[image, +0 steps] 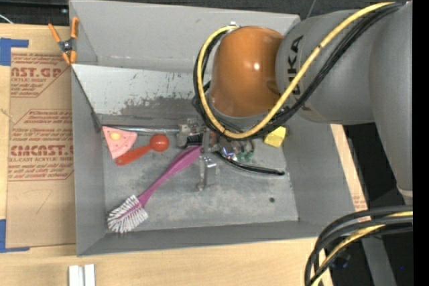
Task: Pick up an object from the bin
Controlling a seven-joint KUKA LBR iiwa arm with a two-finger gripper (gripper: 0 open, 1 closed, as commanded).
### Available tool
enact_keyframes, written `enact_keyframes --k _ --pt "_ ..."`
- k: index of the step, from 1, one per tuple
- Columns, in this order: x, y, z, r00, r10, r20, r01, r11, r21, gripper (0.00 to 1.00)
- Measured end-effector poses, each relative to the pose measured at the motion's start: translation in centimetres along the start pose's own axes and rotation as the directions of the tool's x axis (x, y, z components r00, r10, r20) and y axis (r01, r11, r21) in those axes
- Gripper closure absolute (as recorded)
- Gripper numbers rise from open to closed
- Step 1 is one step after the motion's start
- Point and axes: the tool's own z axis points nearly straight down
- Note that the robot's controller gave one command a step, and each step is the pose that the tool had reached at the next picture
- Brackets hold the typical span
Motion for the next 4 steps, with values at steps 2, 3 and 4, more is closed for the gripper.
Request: enact_keyframes --k 2,3,4 --pt "-3.0 3.4 6.3 0.997 -0.073 0.000 0.073 0.997 0.000 0.00" --pt "-2.3 2.5 7.4 0.997 -0.081 -0.001 0.081 0.997 -0.004 0.00" --pt "-1.5 6.0 9.8 0.956 -0.294 0.003 0.294 0.956 -0.005 1.00"
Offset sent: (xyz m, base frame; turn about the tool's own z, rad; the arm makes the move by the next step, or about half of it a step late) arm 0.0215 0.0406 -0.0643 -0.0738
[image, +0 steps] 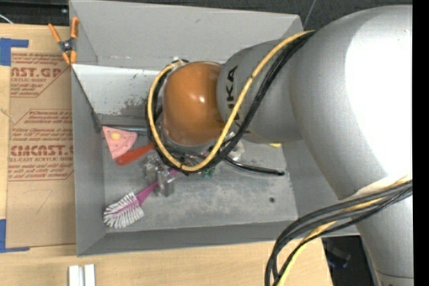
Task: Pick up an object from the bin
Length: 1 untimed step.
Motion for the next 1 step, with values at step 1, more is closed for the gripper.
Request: enact_keyframes --k 1 --pt "0.00 0.00 0.00 1.000 0.000 0.000 0.000 1.000 0.000 1.00"
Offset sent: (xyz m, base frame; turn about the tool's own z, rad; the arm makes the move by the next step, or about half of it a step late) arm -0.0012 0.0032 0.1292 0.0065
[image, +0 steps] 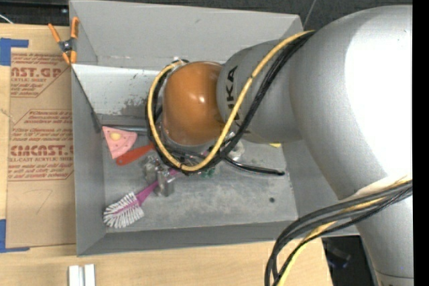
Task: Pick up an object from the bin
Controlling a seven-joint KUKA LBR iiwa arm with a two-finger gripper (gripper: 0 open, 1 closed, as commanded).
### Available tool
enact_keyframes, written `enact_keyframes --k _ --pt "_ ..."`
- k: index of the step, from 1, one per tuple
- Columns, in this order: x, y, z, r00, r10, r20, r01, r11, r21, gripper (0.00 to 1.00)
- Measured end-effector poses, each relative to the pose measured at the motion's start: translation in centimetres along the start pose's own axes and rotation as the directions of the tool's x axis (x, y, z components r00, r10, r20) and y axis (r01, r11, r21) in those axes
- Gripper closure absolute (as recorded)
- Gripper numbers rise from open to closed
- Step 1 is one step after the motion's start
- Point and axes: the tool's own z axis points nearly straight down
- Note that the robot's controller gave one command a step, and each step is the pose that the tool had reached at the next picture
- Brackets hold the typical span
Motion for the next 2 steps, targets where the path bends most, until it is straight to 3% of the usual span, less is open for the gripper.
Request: enact_keyframes --k 1,2 --pt "0.0 0.4 -10.5 1.000 0.005 -0.002 -0.005 1.000 0.000 1.00" --pt "1.8 -0.5 -12.5 0.999 -0.039 -0.005 0.039 0.999 -0.002 1.00"
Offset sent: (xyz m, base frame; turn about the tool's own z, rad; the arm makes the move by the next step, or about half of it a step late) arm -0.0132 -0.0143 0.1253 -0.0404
